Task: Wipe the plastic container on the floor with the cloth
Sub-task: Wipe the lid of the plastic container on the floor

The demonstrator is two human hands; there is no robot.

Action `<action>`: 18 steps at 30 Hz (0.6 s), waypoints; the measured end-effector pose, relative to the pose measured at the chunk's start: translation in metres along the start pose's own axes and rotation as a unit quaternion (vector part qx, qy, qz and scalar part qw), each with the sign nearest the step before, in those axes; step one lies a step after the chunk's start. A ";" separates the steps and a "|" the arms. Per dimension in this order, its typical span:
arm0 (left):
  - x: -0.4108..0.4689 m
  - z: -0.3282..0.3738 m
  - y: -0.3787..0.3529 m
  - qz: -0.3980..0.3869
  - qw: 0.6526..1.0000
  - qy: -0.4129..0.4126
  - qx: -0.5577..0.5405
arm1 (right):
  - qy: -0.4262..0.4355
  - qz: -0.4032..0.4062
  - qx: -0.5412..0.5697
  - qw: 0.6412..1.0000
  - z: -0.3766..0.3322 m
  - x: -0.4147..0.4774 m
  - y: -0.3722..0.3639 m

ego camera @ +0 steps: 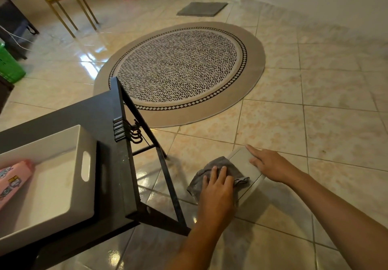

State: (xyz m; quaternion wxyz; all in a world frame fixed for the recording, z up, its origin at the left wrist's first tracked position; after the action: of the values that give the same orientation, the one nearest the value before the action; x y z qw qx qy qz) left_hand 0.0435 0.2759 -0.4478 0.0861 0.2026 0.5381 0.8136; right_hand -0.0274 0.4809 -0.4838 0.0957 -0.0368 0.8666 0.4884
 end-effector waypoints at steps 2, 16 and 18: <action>-0.002 -0.009 -0.007 0.002 1.000 -0.008 0.002 | 0.001 -0.059 0.028 0.998 -0.001 -0.010 0.007; 0.022 -0.036 0.004 -0.019 0.998 -0.060 -0.013 | 0.058 -0.189 -0.026 0.980 -0.007 -0.005 0.010; 0.021 -0.032 0.007 -0.015 0.998 -0.058 -0.007 | 0.054 -0.186 -0.005 0.981 -0.007 -0.010 0.008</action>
State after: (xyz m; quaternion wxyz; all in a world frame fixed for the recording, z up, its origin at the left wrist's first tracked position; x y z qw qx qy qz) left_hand 0.0118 0.2537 -0.4473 0.1304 0.2406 0.5293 0.8031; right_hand -0.0199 0.4791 -0.4715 0.1382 -0.2245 0.8457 0.4640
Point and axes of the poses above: each hand's wrist, its own x-axis towards the middle knuckle, its own y-axis out of the back of the hand, z = x × y, the point moved 2 cm from there along x, towards the middle knuckle, and after that the axes turned 10 degrees about z, right-handed, at the moved point
